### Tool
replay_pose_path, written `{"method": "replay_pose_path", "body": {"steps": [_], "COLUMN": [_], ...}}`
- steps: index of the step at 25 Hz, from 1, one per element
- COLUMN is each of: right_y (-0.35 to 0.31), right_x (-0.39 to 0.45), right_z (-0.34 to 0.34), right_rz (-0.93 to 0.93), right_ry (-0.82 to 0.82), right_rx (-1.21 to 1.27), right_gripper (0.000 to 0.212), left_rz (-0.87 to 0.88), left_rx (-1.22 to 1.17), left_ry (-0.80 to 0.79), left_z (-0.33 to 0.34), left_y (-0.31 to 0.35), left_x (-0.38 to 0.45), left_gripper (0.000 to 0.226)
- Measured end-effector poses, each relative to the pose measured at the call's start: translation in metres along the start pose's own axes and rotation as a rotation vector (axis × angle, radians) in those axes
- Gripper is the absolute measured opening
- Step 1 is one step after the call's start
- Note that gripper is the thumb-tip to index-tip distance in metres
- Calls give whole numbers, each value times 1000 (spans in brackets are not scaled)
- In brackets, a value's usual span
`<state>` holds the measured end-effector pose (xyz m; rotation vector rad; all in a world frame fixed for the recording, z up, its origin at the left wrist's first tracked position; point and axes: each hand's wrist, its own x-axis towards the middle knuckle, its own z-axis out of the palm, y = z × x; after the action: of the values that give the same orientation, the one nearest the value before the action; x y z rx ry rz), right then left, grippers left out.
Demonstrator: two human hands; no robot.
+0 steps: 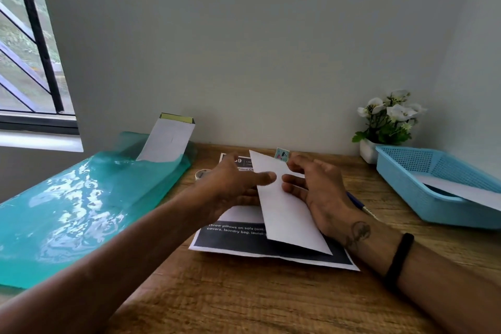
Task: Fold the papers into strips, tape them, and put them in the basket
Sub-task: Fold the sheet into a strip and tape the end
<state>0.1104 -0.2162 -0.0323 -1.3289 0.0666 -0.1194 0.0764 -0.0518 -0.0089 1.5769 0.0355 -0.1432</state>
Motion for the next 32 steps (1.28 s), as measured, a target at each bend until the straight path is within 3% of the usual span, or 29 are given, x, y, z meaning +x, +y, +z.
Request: {"method": "replay_pose_path", "body": {"steps": [2, 6, 8, 13, 19, 22, 24, 26, 29, 32], "right_y": [-2, -12, -20, -29, -25, -24, -24, -25, -28, -30], "right_x": [1, 8, 10, -2, -7, -9, -9, -7, -1, 0], "right_z": [-1, -4, -5, -1, 2, 1, 2, 0, -4, -5], "right_rz": [10, -89, -103, 41, 35, 47, 18, -20, -70, -64], "right_ry": [20, 90, 24, -297, -336, -419, -404, -341, -272, -262], "right_rx": [45, -19, -16, 142, 111, 58, 43, 82, 106, 87], "right_gripper": [22, 15, 16, 31, 35, 26, 21, 20, 11, 5], "left_rz": [-16, 58, 112, 272, 392, 455, 457, 407, 217, 92], "left_rx": [8, -6, -52, -112, -101, -123, -181, -202, -196, -176], "left_ry": [-16, 54, 112, 249, 345, 344, 268, 82, -179, -215], "left_z": [0, -7, -16, -31, -30, -25, -25, -28, -30, -31], "left_y": [-2, 3, 8, 16, 13, 10, 10, 12, 14, 11], "left_x": [0, 4, 6, 9, 15, 15, 17, 17, 12, 13], "left_gripper": [41, 68, 76, 28, 28, 24, 24, 32, 36, 35]}}
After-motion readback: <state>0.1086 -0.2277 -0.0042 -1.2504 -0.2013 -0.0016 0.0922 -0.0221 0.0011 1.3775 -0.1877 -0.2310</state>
